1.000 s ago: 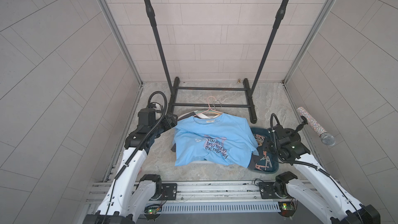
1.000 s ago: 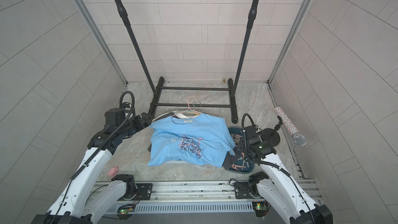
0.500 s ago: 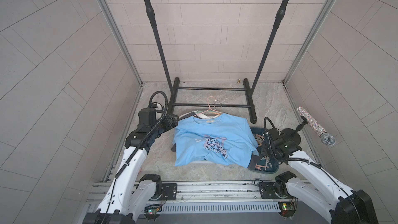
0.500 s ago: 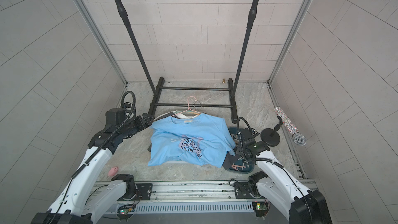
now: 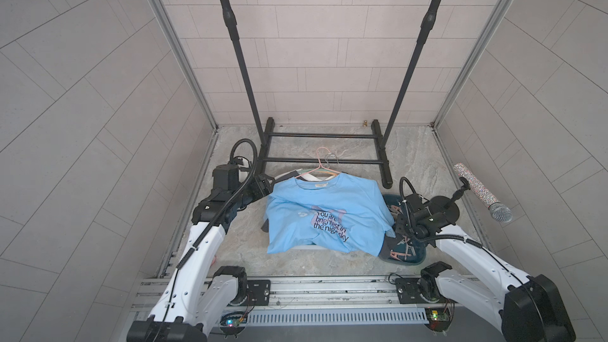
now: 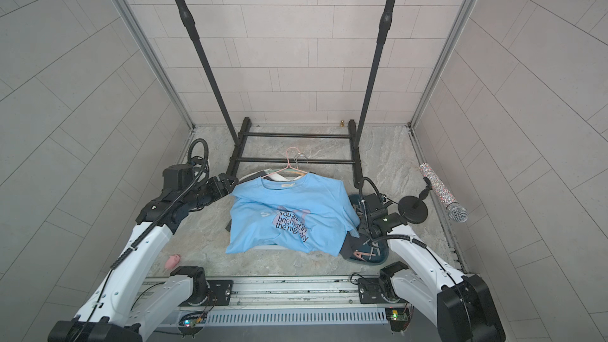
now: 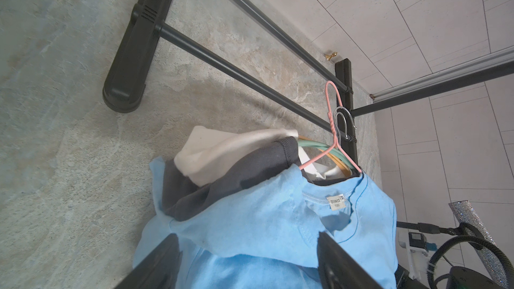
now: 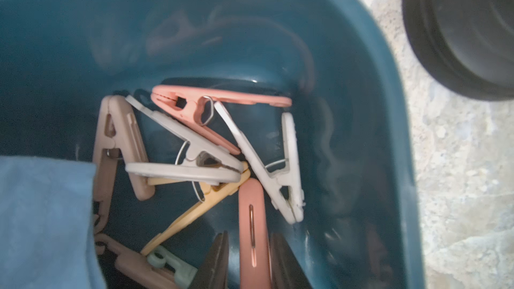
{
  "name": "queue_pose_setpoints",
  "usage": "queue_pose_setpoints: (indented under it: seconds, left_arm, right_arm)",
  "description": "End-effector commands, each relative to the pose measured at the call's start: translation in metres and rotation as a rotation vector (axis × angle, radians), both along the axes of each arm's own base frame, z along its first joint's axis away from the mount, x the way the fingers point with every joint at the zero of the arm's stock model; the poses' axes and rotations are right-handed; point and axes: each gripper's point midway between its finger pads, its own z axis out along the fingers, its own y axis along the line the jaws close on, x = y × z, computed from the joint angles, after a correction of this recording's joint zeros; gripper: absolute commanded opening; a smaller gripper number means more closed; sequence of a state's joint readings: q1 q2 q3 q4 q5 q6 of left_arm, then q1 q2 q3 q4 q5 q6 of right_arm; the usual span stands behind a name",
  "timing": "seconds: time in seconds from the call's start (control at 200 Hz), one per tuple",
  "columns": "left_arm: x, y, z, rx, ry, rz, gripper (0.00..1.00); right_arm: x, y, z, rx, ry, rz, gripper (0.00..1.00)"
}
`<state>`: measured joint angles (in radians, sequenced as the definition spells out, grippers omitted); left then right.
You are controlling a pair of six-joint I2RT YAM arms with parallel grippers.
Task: Use clothespins to secure the t-shirt on both sides of the hanger
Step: Pick up the clothespin from the storage box.
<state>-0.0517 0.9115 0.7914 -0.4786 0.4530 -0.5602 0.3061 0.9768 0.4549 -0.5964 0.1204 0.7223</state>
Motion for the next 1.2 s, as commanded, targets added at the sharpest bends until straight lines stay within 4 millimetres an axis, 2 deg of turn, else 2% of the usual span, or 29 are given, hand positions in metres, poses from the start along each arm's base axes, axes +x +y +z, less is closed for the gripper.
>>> queue_pose_setpoints:
  seconds: [0.0,0.255,0.375,0.425,0.505,0.645,0.695,0.715,0.821,0.951,1.096,1.191]
  left_arm:
    - [0.000,-0.001,-0.003,-0.008,0.002,-0.012,0.80]
    - [0.000,-0.003,-0.003,-0.013,0.002,-0.018,0.80]
    - [0.000,-0.003,-0.002,-0.014,-0.001,-0.018,0.80]
    - [0.000,-0.008,0.002,-0.042,-0.009,-0.036,0.80]
    - [-0.001,-0.032,0.017,-0.112,-0.069,-0.143,0.76]
    - [-0.007,-0.059,0.035,-0.087,-0.135,-0.217,0.71]
    - [-0.009,-0.069,0.042,-0.075,-0.167,-0.241,0.71]
    - [-0.010,-0.072,0.047,-0.069,-0.178,-0.247,0.71]
    - [-0.012,-0.088,0.063,-0.074,-0.208,-0.277,0.71]
    - [-0.015,-0.114,0.075,-0.126,-0.172,-0.305,0.71]
    - [-0.019,-0.135,0.081,-0.194,-0.069,-0.264,0.67]
    - [-0.019,-0.142,0.090,-0.244,-0.040,-0.235,0.67]
  right_arm:
    - [-0.003,-0.003,-0.001,-0.015,-0.001,-0.004,0.25]
    - [-0.005,-0.003,0.005,-0.005,-0.026,0.000,0.18]
    - [-0.005,-0.002,0.015,0.004,-0.041,0.003,0.18]
    - [-0.003,-0.001,0.024,0.011,-0.060,0.012,0.17]
    - [0.001,0.002,0.043,0.020,-0.105,0.042,0.15]
    - [0.011,0.005,0.082,0.033,-0.216,0.083,0.14]
    - [0.013,0.006,0.089,0.032,-0.241,0.092,0.14]
    - [0.018,0.007,0.103,0.035,-0.276,0.097,0.15]
    - [0.031,0.009,0.129,0.003,-0.336,0.142,0.16]
    - [0.050,0.030,0.162,0.062,-0.435,0.236,0.15]
    - [0.068,0.073,0.205,0.179,-0.598,0.381,0.15]
    - [0.072,0.104,0.232,0.190,-0.716,0.508,0.15]
